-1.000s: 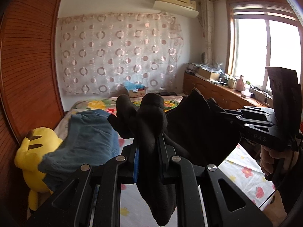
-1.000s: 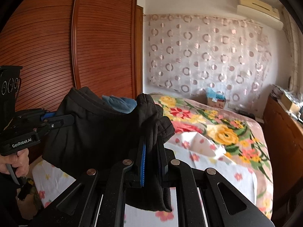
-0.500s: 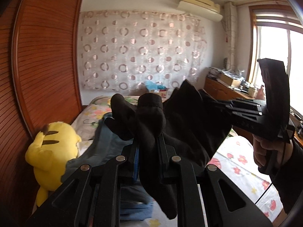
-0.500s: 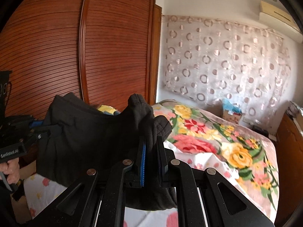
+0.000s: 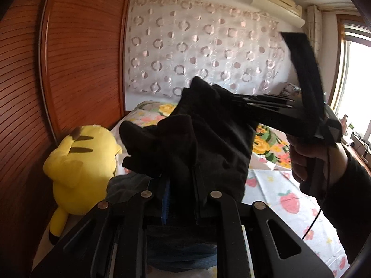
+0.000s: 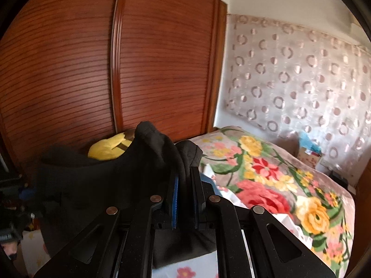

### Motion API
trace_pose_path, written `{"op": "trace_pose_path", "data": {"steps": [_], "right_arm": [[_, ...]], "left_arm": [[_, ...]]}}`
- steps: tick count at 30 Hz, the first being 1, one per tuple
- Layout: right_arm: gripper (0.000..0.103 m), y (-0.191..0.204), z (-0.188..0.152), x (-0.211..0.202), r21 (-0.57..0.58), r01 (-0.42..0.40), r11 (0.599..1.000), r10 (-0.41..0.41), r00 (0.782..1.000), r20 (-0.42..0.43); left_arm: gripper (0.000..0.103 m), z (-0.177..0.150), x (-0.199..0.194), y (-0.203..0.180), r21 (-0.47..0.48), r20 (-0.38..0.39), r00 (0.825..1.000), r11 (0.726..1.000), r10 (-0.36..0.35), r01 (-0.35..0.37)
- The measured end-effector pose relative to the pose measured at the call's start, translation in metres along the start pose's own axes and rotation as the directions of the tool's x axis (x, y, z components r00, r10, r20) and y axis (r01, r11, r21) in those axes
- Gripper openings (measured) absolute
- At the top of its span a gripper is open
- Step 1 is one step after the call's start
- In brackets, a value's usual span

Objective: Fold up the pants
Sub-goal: 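Carry the lifted pants bundle with both grippers toward the blue jeans stack, then lower the pants bundle onto the jeans stack and open both grippers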

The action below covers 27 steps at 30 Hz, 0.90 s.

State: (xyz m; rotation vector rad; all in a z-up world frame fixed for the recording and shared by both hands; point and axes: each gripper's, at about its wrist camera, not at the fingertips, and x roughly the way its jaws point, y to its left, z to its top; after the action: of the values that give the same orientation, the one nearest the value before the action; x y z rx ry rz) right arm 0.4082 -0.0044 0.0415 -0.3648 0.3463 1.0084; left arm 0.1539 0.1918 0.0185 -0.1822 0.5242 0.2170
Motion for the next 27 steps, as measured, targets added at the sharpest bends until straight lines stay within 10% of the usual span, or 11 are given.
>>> {"op": "trace_pose_path", "data": {"steps": [10, 17, 27], "right_arm": [[0.01, -0.009, 0.005, 0.033, 0.018, -0.047, 0.999, 0.048, 0.997, -0.058], [0.032, -0.008, 0.006, 0.012, 0.033, 0.002, 0.999, 0.0, 0.999, -0.047], [0.037, 0.01, -0.011, -0.037, 0.072, 0.006, 0.997, -0.004, 0.999, -0.035]], "left_arm": [[0.018, -0.011, 0.0, 0.012, -0.044, -0.043, 0.999, 0.999, 0.018, -0.02], [0.024, -0.01, -0.007, 0.009, -0.021, -0.05, 0.999, 1.0, 0.02, -0.021], [0.059, -0.008, -0.019, 0.005, 0.035, -0.041, 0.999, 0.999, 0.031, -0.03]]}}
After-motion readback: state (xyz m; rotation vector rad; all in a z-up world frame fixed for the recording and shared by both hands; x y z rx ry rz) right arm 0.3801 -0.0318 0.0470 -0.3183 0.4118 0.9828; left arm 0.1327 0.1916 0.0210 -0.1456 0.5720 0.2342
